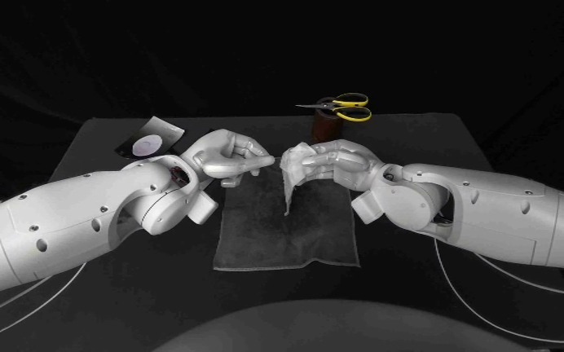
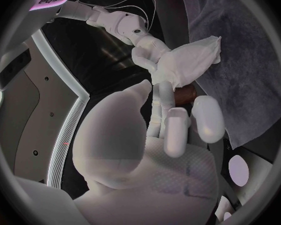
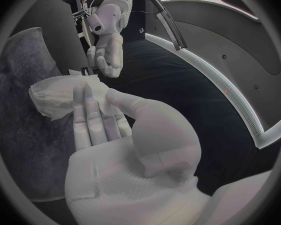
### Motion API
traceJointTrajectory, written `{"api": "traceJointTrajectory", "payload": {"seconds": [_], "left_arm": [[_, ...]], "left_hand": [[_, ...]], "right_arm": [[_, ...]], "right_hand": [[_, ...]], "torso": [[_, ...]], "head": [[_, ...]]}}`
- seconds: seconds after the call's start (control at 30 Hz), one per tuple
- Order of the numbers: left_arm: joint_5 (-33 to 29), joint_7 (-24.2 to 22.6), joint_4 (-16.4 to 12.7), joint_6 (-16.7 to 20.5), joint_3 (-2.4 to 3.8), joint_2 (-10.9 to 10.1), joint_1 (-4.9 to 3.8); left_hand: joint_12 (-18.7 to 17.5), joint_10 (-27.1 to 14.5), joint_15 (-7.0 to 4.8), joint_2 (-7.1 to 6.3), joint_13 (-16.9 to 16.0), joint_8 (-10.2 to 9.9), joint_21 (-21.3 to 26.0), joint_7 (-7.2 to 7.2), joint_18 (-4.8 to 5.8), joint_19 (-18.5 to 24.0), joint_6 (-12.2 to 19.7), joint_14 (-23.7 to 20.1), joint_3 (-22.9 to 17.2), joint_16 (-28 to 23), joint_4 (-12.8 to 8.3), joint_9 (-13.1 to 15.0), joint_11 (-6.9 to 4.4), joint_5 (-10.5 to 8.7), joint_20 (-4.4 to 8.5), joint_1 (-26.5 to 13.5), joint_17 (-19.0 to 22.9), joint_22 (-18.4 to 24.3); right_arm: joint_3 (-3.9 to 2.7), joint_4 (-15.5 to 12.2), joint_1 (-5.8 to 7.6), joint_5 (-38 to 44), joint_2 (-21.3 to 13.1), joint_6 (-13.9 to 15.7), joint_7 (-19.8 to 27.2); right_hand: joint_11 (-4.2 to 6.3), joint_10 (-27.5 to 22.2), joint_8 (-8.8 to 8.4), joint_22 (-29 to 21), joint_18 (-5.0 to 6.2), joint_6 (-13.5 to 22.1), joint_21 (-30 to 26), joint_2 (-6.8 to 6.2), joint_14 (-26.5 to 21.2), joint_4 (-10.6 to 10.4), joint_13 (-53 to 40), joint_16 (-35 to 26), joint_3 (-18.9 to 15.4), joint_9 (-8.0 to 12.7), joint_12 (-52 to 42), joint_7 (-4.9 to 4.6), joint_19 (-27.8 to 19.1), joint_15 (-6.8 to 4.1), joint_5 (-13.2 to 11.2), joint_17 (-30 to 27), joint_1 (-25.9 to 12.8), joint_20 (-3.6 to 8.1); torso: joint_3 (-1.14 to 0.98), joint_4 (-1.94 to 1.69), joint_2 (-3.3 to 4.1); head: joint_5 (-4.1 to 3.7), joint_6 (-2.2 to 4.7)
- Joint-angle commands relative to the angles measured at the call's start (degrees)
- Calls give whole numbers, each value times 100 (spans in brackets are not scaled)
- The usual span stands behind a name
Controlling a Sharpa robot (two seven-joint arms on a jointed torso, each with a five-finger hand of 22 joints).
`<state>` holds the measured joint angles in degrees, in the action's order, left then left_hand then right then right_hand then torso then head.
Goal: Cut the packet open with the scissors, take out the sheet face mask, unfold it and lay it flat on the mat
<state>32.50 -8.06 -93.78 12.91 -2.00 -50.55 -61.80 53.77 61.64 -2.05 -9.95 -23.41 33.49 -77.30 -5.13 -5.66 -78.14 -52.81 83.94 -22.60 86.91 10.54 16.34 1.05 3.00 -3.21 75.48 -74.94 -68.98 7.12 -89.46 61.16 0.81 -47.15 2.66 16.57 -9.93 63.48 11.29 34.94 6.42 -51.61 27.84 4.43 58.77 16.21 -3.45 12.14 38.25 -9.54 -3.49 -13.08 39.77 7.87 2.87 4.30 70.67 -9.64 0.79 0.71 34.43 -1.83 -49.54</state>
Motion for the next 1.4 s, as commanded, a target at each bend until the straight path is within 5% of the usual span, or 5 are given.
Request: {"api": "traceJointTrajectory", "payload": {"seconds": [0.03, 0.43, 1.4], "left_arm": [[424, 326, -34, -151, 2, 8, 2], [593, 1015, -18, 179, -29, 227, 12], [465, 1317, -9, 326, -32, 583, 11]], "left_hand": [[75, 153, -58, -38, -38, -72, -90, -19, 117, -96, -62, 356, 33, 53, 83, -30, -13, -18, 7, -114, -682, -138], [141, 211, -10, -287, -147, -283, -139, -86, 130, -140, 10, 375, 578, 41, 523, -92, 50, -21, -15, -510, -694, -201], [167, 211, 6, -131, -234, -440, -168, -114, 138, -163, 76, 394, 1005, 48, 579, -112, 70, -21, -32, -335, -747, -247]], "right_arm": [[-5, -10, -5, 84, 1, 157, 110], [-5, -44, -9, 63, 17, 166, 141], [-5, -67, -10, 47, 55, 136, 141]], "right_hand": [[-7, 45, 38, 10, -33, -47, 36, -51, 38, -4, -3, -31, -37, -10, -8, -77, -46, -8, -11, 6, 10, 2], [-9, 44, 39, 17, -31, -45, 46, -62, 43, -23, -2, -36, -69, -11, -4, -79, -52, -5, -10, 6, -11, -4], [-4, 47, 46, 23, -21, -53, 57, -28, 52, -50, -2, -44, -80, -16, -3, -73, -53, -8, -11, 6, -16, -8]], "torso": [[-1, -3, 1], [-1, 5, 1], [2, 1, 3]], "head": [[-4, -15], [-4, -46], [-26, -46]]}}
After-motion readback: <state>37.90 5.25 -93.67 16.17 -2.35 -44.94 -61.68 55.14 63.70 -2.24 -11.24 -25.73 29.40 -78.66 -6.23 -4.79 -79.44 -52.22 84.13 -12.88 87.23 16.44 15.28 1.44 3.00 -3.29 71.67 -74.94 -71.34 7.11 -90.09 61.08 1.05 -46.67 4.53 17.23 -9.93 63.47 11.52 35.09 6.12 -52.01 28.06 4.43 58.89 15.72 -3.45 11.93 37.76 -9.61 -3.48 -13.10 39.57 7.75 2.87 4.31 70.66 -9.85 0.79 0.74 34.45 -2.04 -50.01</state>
